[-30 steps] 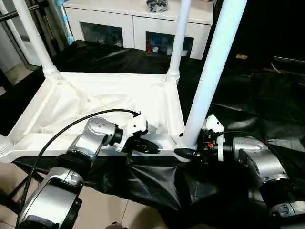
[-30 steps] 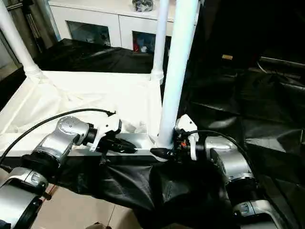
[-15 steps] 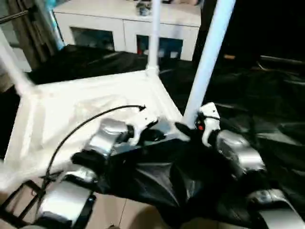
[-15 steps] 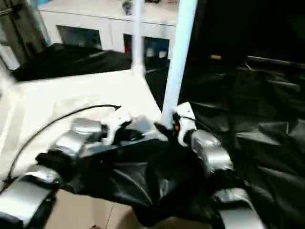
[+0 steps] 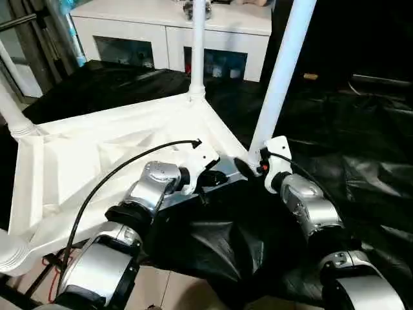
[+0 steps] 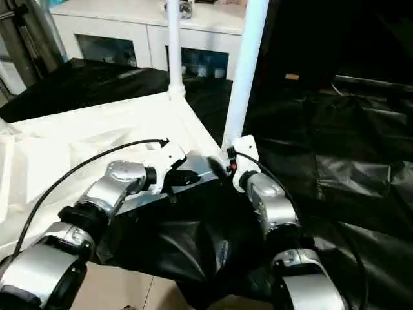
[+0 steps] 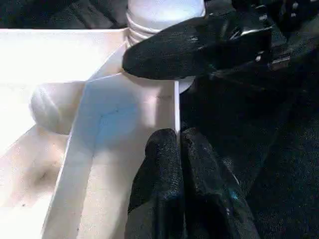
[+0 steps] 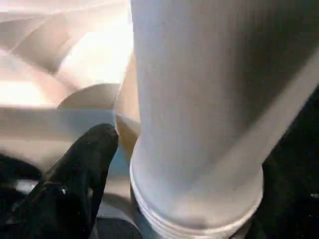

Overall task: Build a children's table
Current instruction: Rotate leg to tighten

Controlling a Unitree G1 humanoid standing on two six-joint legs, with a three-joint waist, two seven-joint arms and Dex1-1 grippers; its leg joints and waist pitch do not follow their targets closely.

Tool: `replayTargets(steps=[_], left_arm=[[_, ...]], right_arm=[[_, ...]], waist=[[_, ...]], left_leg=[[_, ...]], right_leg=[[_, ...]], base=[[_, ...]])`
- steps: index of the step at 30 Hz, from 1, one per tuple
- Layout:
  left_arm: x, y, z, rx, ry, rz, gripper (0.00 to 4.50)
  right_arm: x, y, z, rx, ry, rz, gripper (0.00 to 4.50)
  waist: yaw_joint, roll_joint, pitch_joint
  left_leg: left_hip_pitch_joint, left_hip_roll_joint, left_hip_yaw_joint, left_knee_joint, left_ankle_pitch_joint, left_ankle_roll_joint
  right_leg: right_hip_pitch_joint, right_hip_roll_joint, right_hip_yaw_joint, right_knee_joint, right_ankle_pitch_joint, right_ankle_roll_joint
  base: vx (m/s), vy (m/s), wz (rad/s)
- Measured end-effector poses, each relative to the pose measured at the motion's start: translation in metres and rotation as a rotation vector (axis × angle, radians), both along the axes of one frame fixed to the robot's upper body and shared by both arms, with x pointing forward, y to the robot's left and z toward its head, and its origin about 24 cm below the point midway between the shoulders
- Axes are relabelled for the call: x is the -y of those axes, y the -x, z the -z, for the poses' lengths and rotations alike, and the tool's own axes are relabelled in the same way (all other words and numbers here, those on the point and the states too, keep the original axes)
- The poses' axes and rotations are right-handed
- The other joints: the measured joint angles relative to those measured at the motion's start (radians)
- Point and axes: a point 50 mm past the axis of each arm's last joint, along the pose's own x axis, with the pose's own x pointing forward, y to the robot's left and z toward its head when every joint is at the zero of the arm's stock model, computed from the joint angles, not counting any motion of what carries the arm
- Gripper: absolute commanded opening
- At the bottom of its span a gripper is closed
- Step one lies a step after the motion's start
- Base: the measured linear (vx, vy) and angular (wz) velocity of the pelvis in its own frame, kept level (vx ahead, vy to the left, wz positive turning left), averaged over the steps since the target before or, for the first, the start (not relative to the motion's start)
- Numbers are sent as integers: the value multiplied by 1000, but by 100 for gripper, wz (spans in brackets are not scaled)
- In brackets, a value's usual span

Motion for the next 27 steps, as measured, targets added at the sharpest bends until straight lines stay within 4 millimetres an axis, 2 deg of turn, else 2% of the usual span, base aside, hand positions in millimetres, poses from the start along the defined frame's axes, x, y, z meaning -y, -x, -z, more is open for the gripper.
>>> replayTargets(steps=[4,5,15,16,19,20,23,25,27], left_arm=[[-10,5,-3,-10,9,87,0],[-12,7,-3,-14,13,127,0],[-32,17,-6,-43,-14,292,0],[-34,18,-6,-46,-19,306,0],[-37,19,-6,-53,-27,327,0],[-37,19,-7,-55,-29,335,0],[-38,20,-8,-56,-35,349,0],[-37,21,-7,-54,-32,353,0],[-37,21,-7,-53,-31,353,0]], right_arm=[[8,9,-3,13,-19,-145,388],[11,13,-4,9,-24,-202,388],[20,37,-9,-73,-38,-518,388],[20,40,-10,-83,-38,-545,362],[21,42,-10,-99,-37,-575,353],[21,43,-10,-104,-40,-580,331],[20,43,-11,-115,-53,-584,316],[21,44,-11,-121,-57,-581,291],[21,44,-11,-123,-60,-580,291]], waist=[[3,0,0],[9,0,0],[38,0,1],[43,0,1],[48,0,1],[49,0,1],[49,0,1],[50,0,0],[50,0,1]], left_leg=[[-7,1,-1,-2,0,0],[-9,2,-1,-2,0,1],[-9,3,0,-1,-1,0],[-9,3,0,-1,0,0],[-9,3,0,-1,0,0],[-9,3,0,-1,0,0],[-9,3,0,-1,0,0],[-9,3,0,-1,-1,0],[-9,3,0,-1,-1,0]], right_leg=[[-6,1,-1,1,3,-5],[-8,2,-1,1,3,-6],[-8,3,-1,1,3,-6],[-8,3,-1,1,3,-6],[-8,3,-1,2,3,-5],[-8,3,-1,2,3,-5],[-8,3,0,1,3,-5],[-8,3,-1,1,3,-5],[-8,3,-1,1,3,-5]], base=[[0,0,0],[0,0,0],[0,0,0],[0,0,0],[0,0,0],[0,0,0],[0,0,0],[0,0,0],[0,0,0]])
